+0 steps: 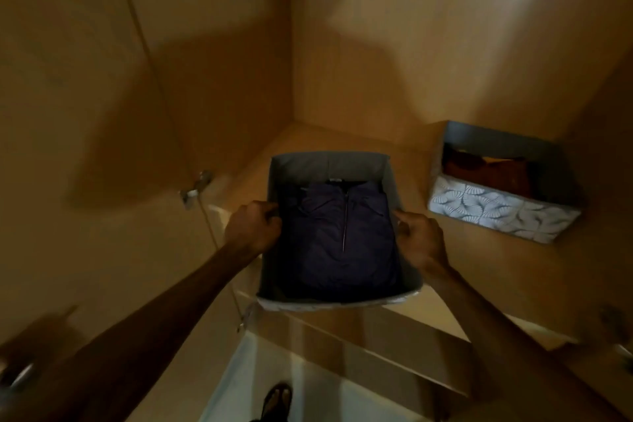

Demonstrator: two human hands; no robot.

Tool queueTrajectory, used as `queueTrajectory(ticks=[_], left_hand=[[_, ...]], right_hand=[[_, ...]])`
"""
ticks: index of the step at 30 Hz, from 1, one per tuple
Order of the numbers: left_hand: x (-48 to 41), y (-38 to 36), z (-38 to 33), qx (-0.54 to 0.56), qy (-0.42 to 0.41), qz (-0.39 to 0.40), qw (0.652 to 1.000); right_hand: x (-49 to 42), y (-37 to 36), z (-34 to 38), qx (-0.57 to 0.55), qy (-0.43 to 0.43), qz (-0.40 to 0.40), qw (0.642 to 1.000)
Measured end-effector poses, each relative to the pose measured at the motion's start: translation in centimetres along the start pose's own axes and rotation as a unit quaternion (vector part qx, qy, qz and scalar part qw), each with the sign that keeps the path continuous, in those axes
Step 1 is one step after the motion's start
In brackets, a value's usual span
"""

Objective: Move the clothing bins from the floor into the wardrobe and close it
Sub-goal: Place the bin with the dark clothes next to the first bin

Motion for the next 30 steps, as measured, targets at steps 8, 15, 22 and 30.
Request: queueTrajectory(ticks=[8,15,22,30], left_hand=[[-15.2,-4.9,-4.7,0.010,-0.097,0.102,0.990],[-17.8,-10.1,-8.1,0.097,-0.213,0.308,0.922],[-19.6,-10.9,-7.0,0.012,-0.242,0.189,0.952],[-19.3,-13.0,-8.0,-0.111,-0.285,0.039,0.951]], right_hand=[[-9.9,-0.8,-4.2,0.038,-0.126,-0.010,0.991],[-15.1,-2.8,-4.5,-0.041,-0.103,0.131,0.985],[-13.9,-3.0,-5.7,0.085,-0.025,0.167,0.982],[-13.2,-4.0,-5.5,0.227,0.049,-0.009,0.973]])
Point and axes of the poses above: each hand's wrist, its own x-axis away from the middle knuckle, its own y-axis out of the back of the hand, z = x × y, the point moved 10 cm from there along -x, towards the middle knuckle, and after that the axes turned 1 degree about y, right-handed, at the moved point
